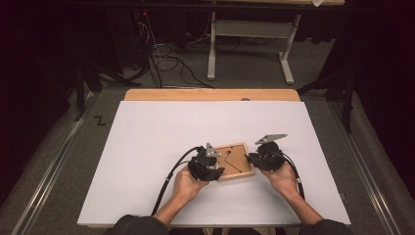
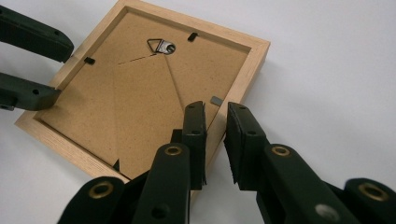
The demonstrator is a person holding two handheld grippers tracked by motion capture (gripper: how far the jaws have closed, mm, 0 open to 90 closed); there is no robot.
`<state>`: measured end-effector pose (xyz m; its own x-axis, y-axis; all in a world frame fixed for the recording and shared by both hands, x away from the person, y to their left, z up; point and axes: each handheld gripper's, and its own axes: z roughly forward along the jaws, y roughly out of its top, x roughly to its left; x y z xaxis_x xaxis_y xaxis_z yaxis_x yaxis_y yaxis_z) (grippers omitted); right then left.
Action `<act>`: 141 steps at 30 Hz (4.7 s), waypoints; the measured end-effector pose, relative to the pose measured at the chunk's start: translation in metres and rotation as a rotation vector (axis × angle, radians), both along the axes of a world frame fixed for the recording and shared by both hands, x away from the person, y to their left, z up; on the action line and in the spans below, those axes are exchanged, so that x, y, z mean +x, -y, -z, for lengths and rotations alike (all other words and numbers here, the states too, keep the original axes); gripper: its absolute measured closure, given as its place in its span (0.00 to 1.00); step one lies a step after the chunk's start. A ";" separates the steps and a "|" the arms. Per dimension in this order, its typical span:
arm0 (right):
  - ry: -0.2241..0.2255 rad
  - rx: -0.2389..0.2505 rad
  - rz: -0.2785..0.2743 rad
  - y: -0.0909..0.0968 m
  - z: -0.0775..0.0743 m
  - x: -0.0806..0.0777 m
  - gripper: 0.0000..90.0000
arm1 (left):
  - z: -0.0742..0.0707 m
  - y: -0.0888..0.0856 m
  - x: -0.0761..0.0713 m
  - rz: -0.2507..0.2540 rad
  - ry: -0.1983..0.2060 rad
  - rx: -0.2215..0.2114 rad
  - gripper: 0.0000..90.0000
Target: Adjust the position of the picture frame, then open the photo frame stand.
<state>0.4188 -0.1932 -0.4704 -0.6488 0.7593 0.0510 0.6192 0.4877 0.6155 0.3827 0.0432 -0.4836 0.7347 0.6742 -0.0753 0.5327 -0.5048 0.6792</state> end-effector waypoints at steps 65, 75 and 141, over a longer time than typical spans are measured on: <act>0.122 0.139 -0.027 0.011 -0.004 -0.050 0.58 | 0.010 -0.020 -0.002 -0.054 -0.004 -0.127 0.50; 0.106 0.084 -0.048 -0.003 0.002 -0.051 0.55 | 0.010 -0.013 -0.003 -0.038 -0.008 -0.119 0.51; 0.102 -0.025 -0.155 -0.019 0.003 -0.040 0.56 | 0.010 -0.009 -0.002 -0.016 0.001 -0.096 0.58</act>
